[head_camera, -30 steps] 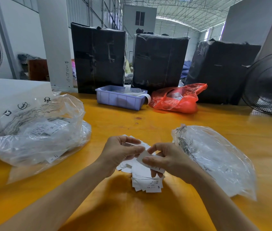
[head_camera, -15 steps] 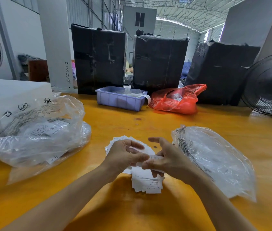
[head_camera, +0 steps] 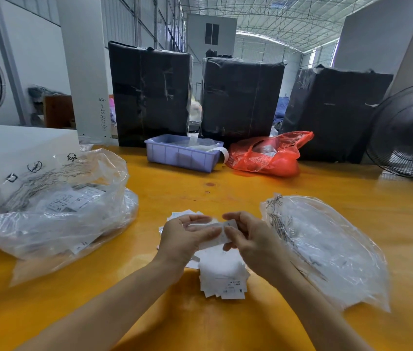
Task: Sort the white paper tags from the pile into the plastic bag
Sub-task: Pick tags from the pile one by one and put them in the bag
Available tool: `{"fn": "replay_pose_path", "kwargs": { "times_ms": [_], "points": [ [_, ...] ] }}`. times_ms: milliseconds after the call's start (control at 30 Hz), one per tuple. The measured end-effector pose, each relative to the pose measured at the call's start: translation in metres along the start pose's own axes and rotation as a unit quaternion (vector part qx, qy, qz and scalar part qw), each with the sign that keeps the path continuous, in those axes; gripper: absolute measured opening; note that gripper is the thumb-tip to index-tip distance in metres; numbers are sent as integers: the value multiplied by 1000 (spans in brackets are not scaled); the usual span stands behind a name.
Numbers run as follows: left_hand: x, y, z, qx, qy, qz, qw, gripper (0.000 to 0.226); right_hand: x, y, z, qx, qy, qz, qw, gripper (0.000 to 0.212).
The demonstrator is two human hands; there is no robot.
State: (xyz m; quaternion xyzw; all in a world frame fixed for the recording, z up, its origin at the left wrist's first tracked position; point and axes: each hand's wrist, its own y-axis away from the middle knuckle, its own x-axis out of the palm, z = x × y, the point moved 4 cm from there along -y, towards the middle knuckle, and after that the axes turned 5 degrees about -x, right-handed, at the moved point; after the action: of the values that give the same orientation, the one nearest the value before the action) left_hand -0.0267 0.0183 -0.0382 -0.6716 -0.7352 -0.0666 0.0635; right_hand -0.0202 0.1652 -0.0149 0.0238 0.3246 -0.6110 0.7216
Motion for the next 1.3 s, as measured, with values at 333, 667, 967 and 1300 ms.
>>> {"fn": "replay_pose_path", "kwargs": {
  "times_ms": [333, 667, 967, 1300],
  "points": [
    [7, 4, -4, 14, -37, 28, 999, 14, -2, 1, 1, 17, -34, 2, 999, 49],
    [-6, 1, -6, -12, -52, -10, 999, 16, -3, 3, 8, -28, 44, 40, 998, 39],
    [-3, 4, -6, -13, -46, 7, 999, 21, -9, 0, -2, 32, -146, -29, 988, 17],
    [-2, 1, -6, -62, -21, 28, 998, 23, -10, -1, -10, 78, -222, -54, 970, 24]
  ]
}}
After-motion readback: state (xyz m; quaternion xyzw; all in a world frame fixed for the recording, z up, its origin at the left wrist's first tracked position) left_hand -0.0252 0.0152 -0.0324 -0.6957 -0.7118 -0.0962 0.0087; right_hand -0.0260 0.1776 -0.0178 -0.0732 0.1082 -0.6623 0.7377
